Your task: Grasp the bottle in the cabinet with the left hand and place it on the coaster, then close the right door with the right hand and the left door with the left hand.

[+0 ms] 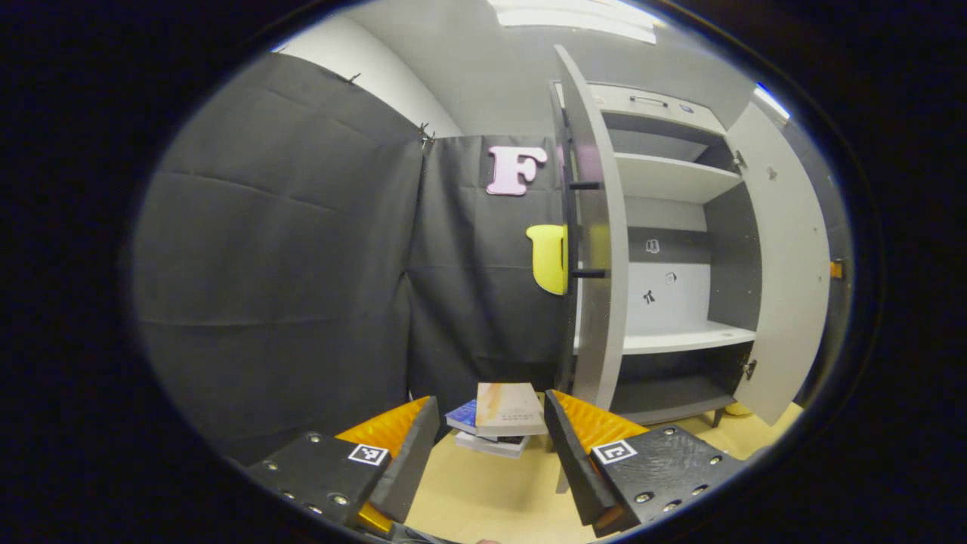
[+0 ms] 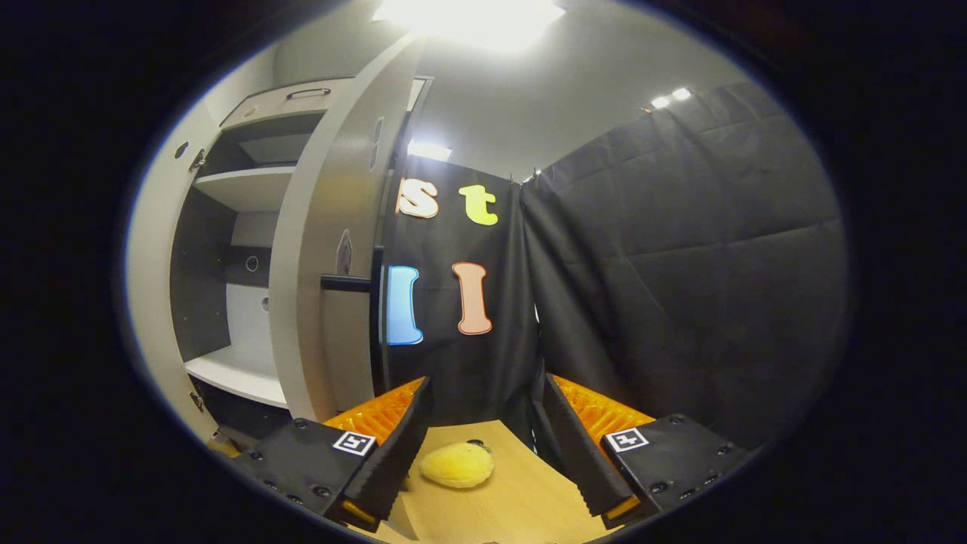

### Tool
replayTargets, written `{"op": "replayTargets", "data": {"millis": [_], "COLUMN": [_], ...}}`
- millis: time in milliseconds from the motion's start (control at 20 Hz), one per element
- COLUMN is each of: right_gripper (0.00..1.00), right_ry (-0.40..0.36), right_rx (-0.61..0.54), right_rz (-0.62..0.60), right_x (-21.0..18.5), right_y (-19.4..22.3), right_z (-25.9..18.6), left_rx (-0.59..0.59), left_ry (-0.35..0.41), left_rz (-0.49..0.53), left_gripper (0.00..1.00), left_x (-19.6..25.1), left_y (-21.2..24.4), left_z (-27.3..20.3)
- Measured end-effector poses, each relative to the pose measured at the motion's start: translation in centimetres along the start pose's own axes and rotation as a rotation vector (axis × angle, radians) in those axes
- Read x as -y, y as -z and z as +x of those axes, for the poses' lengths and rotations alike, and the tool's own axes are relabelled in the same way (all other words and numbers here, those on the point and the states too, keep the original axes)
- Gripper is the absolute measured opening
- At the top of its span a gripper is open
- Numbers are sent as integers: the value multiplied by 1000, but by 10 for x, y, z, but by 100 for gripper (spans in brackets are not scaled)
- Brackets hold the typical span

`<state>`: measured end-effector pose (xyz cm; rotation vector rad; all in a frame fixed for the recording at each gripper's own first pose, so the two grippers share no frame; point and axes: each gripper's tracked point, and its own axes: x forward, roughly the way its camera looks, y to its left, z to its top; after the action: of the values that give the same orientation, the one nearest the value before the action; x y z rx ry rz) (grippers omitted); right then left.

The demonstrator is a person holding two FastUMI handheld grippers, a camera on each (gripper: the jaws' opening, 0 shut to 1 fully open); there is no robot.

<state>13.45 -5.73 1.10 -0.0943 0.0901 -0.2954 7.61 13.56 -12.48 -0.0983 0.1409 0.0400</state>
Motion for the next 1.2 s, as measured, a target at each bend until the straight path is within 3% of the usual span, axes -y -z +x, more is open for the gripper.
{"op": "replayTargets", "data": {"millis": [150,200,250,300,700,1200], "right_gripper": [95,95,95,95,95,95], "right_ry": [0,-4,-9,-16,-116,-248], "right_rx": [4,4,4,4,32,0], "right_rz": [3,1,-1,-2,19,63], "right_x": [-11,-15,-20,-25,-89,-166], "right_y": [-1,-1,-2,-3,-7,-2], "right_z": [-5,-7,-9,-11,-24,-14], "left_rx": [-12,-12,-13,-13,-21,-33], "left_ry": [17,24,30,33,39,16], "left_rz": [-3,-2,1,3,-2,14], "left_gripper": [89,82,82,89,89,89], "left_x": [0,0,2,1,-13,-31], "left_y": [6,7,9,10,13,20], "left_z": [13,16,20,23,34,15]}}
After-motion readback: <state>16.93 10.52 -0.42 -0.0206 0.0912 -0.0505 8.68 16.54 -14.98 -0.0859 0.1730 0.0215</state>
